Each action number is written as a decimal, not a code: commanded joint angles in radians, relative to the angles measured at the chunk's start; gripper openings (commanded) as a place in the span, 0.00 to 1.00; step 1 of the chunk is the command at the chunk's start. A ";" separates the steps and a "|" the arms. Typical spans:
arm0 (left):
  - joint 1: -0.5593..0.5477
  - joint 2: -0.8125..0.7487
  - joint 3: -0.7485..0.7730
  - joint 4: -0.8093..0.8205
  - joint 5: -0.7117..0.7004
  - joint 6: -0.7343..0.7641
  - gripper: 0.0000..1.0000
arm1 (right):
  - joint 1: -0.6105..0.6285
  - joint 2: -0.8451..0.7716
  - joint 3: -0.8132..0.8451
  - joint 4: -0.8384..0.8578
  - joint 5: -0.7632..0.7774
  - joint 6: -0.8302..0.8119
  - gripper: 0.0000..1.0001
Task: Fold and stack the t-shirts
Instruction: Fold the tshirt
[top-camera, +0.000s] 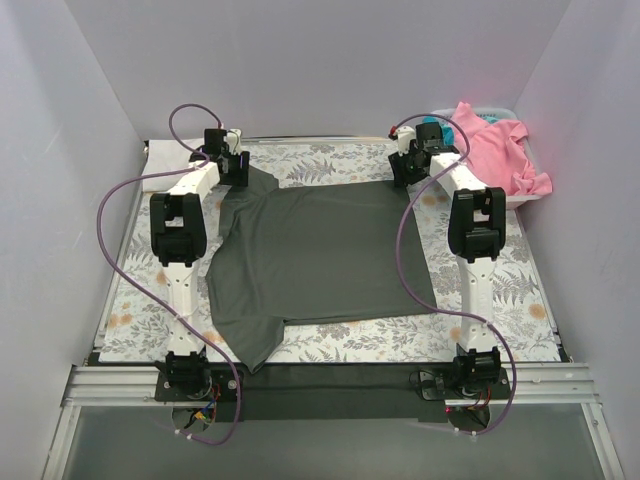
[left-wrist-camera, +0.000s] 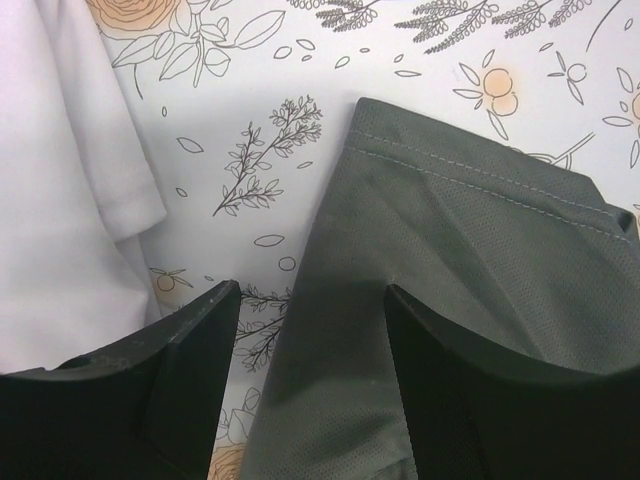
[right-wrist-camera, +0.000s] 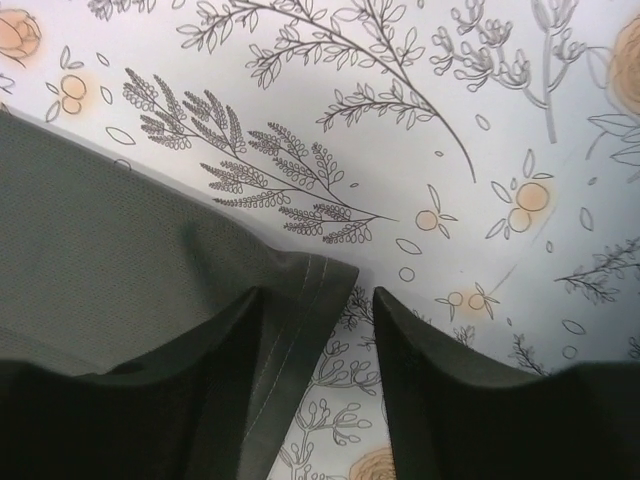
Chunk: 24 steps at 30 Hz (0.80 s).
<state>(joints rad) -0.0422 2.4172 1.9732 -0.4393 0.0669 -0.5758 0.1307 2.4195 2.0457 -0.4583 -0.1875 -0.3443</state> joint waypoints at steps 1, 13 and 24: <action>0.008 -0.061 -0.030 -0.019 0.005 0.001 0.56 | -0.006 0.024 -0.002 0.027 -0.040 0.013 0.43; 0.013 -0.089 -0.074 -0.052 0.070 0.002 0.41 | -0.013 0.037 -0.013 0.027 -0.075 -0.004 0.01; 0.030 -0.092 0.007 -0.049 0.126 -0.016 0.00 | -0.039 -0.040 -0.016 0.026 -0.121 -0.016 0.01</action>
<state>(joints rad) -0.0242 2.3844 1.9427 -0.4740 0.1436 -0.5808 0.1112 2.4435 2.0453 -0.4282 -0.2867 -0.3450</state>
